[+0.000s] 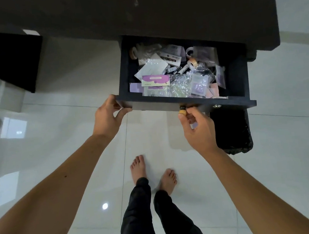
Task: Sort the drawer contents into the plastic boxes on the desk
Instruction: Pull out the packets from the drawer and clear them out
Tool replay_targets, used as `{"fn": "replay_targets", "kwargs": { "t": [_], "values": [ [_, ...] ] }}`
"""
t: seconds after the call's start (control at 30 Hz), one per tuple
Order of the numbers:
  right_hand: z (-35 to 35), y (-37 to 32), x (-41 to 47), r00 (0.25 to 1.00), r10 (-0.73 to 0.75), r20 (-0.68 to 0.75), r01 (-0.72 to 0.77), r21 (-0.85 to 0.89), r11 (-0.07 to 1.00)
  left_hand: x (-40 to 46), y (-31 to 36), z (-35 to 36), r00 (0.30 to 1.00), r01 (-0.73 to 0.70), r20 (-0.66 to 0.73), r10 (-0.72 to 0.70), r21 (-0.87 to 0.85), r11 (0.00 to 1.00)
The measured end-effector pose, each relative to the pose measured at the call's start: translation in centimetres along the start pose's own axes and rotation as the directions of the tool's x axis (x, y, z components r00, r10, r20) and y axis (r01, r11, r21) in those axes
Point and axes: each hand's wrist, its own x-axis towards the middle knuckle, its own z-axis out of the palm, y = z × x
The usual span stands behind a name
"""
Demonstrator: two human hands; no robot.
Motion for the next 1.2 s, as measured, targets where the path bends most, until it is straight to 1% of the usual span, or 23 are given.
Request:
{"fn": "replay_targets", "kwargs": {
  "t": [0.13,0.27,0.57,0.67,0.77,1.0,1.1,1.2],
  "values": [
    [-0.8,0.4,-1.5,1.000,0.015,0.017,-0.015,0.010,1.000,-2.1,0.3,0.6,1.000,0.020,0.001,-0.020,-0.001,1.000],
    [-0.8,0.5,-1.6,1.000,0.011,0.023,-0.011,-0.002,1.000,-2.3,0.7,0.4,0.999,0.039,-0.009,-0.039,0.014,0.999],
    [-0.6,0.8,-2.0,0.999,-0.033,0.001,0.033,-0.029,0.999,-2.4,0.3,0.4,1.000,0.003,-0.011,-0.002,0.078,0.997],
    [-0.9,0.9,-2.5,0.999,-0.039,0.021,0.040,-0.052,0.998,-2.9,0.1,0.2,1.000,-0.010,0.019,0.008,0.108,0.994],
    [-1.1,0.8,-3.1,0.999,-0.024,0.035,0.025,-0.038,0.999,-3.5,0.1,0.0,1.000,-0.015,0.026,0.012,0.115,0.993],
    [-1.6,0.6,-3.3,0.996,0.005,0.093,-0.001,-0.043,0.999,-3.9,0.9,-0.6,0.996,0.054,0.058,-0.062,0.126,0.991],
    [-2.4,0.8,-3.6,0.989,0.005,0.149,0.004,-0.056,0.998,-4.4,1.3,-1.4,0.998,0.030,0.046,-0.035,0.101,0.994],
    [-3.7,0.2,-4.1,0.986,0.006,0.165,-0.003,-0.017,1.000,-4.8,2.1,-2.6,0.999,0.012,0.035,-0.016,0.099,0.995]
  ]
}}
